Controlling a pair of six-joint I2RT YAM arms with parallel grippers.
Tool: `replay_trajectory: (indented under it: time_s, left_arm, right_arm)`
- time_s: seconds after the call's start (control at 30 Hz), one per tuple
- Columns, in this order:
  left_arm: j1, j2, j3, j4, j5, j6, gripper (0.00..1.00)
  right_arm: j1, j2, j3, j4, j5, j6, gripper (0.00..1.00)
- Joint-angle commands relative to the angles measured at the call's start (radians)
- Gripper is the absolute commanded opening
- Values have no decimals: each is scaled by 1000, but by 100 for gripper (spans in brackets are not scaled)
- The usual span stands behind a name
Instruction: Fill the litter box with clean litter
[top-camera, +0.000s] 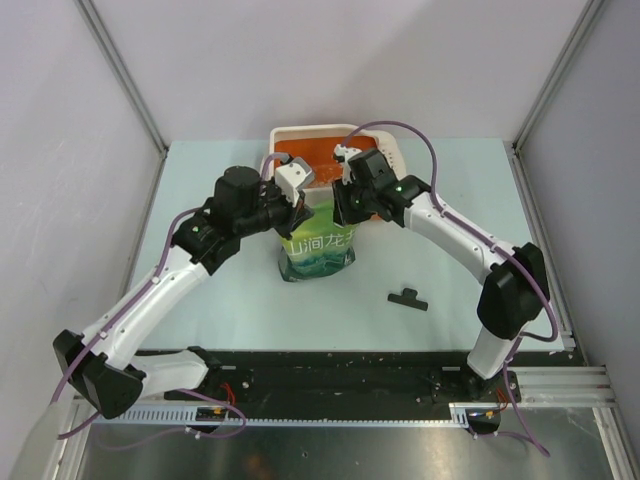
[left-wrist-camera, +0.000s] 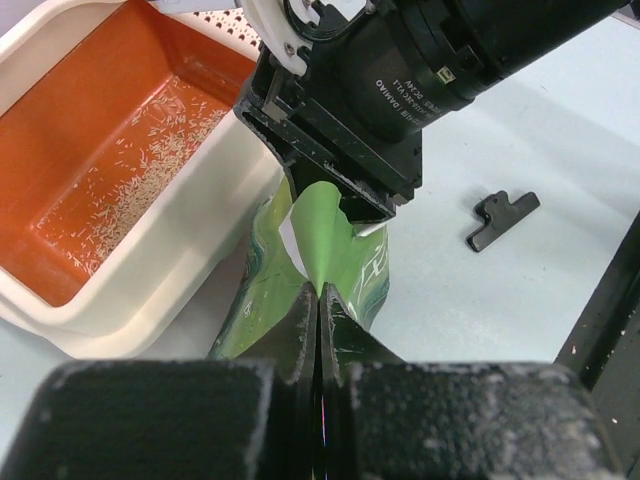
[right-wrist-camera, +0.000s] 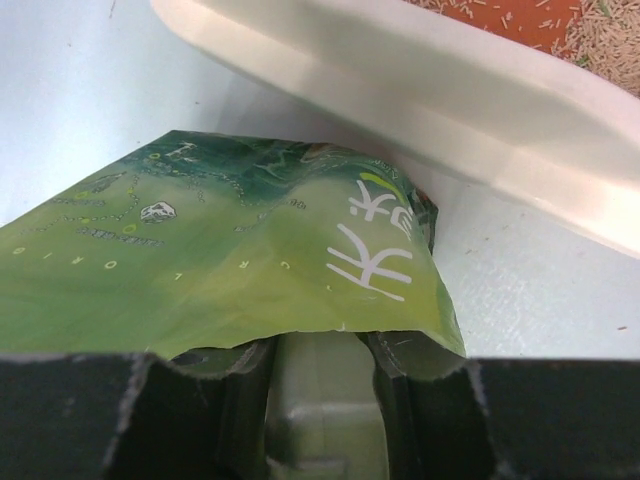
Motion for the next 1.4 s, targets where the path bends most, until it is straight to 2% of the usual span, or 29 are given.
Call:
replay_trajectory:
  time_s: [0.0,0.23,0.4,0.6,0.7,0.83,1.03,1.2,1.37]
  left_arm:
    - [-11,-77,27,196,27,-29,0]
    - [-11,-79,24,198,24,-6,0]
    - [-13,-80,23,199,13,31,0]
    - [-13,-102,3,187,4,114,0]
    - [-23,-123,-23,164,-4,218,0]
    - [-30,-146,-52,118,-7,328,0]
    - [-68,-163,-42,32,-5,447,0]
    - [-72,-168,-58,29,-16,455,0]
    - [-74,-157,-65,29,-19,455,0]
  right_arm:
    - [-8,78,-32,-35,-140,94,0]
    - [-25,86,3,22,-320,122,0]
    - [-110,95,48,70,-492,185,0]
    - [-208,116,43,188,-811,355,0]
    - [-262,119,1,260,-883,476,0]
    - [-325,118,-53,332,-911,591,0]
    - [-414,107,-46,283,-875,634,0]
    - [-433,73,-47,286,-916,613,0]
    - [-459,70,-121,452,-991,689,0]
